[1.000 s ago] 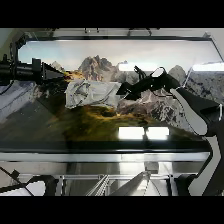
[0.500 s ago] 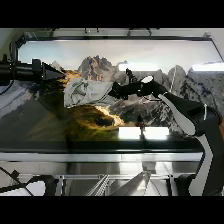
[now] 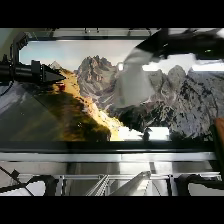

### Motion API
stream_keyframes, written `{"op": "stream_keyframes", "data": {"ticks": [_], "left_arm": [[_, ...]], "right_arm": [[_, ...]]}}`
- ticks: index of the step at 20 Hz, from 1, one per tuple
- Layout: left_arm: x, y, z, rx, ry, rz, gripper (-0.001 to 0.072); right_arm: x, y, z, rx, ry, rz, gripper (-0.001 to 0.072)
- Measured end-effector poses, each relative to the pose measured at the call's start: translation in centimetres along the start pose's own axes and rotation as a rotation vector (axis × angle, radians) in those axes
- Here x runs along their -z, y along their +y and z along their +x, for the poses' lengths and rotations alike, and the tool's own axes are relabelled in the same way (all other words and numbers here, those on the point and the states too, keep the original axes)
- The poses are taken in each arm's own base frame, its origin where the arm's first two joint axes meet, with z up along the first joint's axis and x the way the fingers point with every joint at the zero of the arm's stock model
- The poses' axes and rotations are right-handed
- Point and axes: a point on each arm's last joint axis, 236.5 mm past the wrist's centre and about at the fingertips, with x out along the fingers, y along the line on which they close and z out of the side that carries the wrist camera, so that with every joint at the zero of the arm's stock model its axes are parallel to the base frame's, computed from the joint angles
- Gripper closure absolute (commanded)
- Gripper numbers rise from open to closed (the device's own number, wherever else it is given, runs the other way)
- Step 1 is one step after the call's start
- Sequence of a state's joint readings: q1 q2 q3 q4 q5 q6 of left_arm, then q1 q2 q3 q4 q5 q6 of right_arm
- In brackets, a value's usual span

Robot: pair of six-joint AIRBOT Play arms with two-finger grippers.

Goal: Fold the shirts.

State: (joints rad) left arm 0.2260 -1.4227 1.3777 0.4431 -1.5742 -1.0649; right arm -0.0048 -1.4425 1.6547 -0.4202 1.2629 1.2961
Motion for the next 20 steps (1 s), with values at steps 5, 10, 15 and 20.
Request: {"op": "stream_keyframes", "data": {"ticks": [5,10,15,20], "left_arm": [[0.9,-0.8,0.5,0.021,0.042,-0.007,0.069],[1.7,-2.0,2.1,0.044,0.09,0.011,0.069],[1.0,-2.4,3.8,0.031,0.069,0.033,0.069],[0.3,-2.5,4.8,0.015,0.045,0.064,0.069]], "right_arm": [[-0.8,-11.1,-15.8,0.597,-0.151,0.202,0.0696],[-1.6,-18.9,-28.2,0.878,-0.365,0.35,0.0697],[-5.3,-22.0,-34.9,1.006,-0.482,0.234,0.0697],[-6.5,-21.0,-39.1,1.138,-0.455,0.149,0.0696]]}}
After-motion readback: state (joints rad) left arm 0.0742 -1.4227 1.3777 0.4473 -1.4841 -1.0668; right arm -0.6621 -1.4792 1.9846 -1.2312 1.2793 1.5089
